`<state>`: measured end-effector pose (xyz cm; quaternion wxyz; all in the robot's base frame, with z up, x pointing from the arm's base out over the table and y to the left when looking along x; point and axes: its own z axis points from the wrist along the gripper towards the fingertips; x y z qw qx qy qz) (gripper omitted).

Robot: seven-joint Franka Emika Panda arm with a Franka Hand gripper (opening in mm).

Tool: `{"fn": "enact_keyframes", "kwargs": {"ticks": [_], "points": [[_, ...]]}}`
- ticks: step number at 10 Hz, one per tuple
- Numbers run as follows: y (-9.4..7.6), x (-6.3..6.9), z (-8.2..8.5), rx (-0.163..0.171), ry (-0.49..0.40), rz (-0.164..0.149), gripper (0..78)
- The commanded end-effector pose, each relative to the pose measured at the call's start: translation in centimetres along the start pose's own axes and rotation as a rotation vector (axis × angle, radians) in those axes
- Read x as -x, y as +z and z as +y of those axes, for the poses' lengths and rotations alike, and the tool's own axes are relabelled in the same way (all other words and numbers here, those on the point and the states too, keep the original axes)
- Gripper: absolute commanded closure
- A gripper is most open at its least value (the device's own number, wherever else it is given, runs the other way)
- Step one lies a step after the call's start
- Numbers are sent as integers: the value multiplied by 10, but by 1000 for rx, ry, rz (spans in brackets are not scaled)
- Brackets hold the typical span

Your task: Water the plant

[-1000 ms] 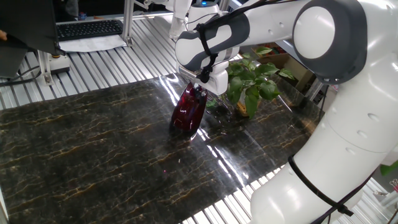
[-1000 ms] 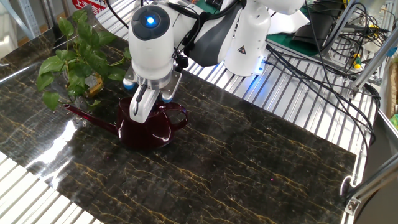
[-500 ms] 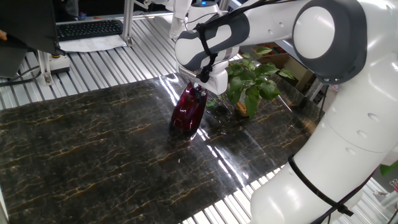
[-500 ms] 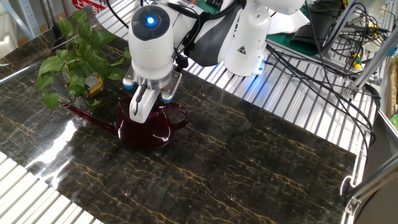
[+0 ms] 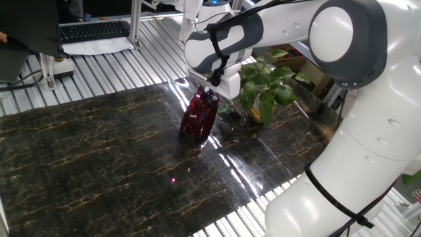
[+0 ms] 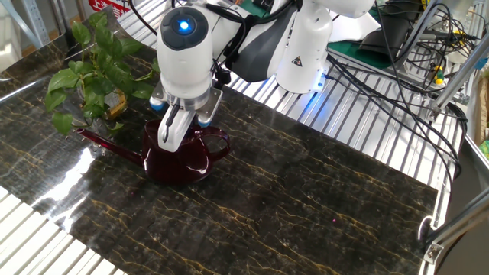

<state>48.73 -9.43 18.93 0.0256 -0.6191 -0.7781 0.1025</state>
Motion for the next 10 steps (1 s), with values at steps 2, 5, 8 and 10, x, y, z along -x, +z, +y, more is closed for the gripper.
{"fn": "enact_keyframes", "kwargs": {"ticks": [2,5,8,10], "points": [[-4,1,3,4,-1,-2,764],[-6,1,5,7,1,1,764],[-5,1,5,9,-6,2,764],[-5,1,5,10,-10,2,764]]}}
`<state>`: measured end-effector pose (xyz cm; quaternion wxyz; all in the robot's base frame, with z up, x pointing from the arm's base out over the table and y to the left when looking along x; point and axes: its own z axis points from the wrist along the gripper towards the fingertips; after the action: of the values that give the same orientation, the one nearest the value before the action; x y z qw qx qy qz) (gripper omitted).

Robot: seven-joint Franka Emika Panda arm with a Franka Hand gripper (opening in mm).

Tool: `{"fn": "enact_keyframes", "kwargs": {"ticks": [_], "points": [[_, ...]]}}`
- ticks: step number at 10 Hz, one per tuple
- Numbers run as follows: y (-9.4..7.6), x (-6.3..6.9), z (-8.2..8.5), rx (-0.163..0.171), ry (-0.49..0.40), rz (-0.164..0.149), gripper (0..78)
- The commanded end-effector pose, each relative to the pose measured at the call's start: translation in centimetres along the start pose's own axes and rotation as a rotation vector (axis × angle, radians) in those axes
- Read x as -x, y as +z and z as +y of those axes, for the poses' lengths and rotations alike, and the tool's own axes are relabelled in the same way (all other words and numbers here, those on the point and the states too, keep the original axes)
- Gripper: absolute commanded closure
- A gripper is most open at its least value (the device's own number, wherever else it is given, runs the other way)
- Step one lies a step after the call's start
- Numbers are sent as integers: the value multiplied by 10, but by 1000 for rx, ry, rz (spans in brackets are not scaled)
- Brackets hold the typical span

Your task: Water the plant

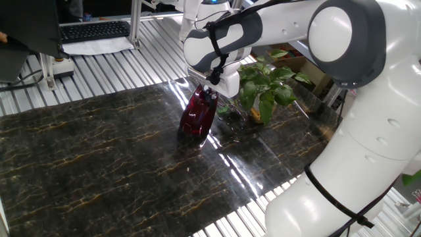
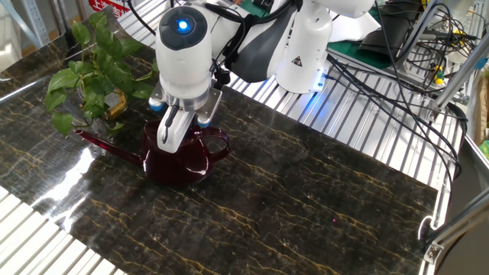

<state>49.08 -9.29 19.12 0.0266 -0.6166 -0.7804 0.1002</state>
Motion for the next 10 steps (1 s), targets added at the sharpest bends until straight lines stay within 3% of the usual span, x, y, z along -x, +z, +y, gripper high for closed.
{"fn": "enact_keyframes", "kwargs": {"ticks": [1,10], "points": [[-3,1,1,7,-8,-2,764],[-3,0,1,11,-22,-6,764]]}}
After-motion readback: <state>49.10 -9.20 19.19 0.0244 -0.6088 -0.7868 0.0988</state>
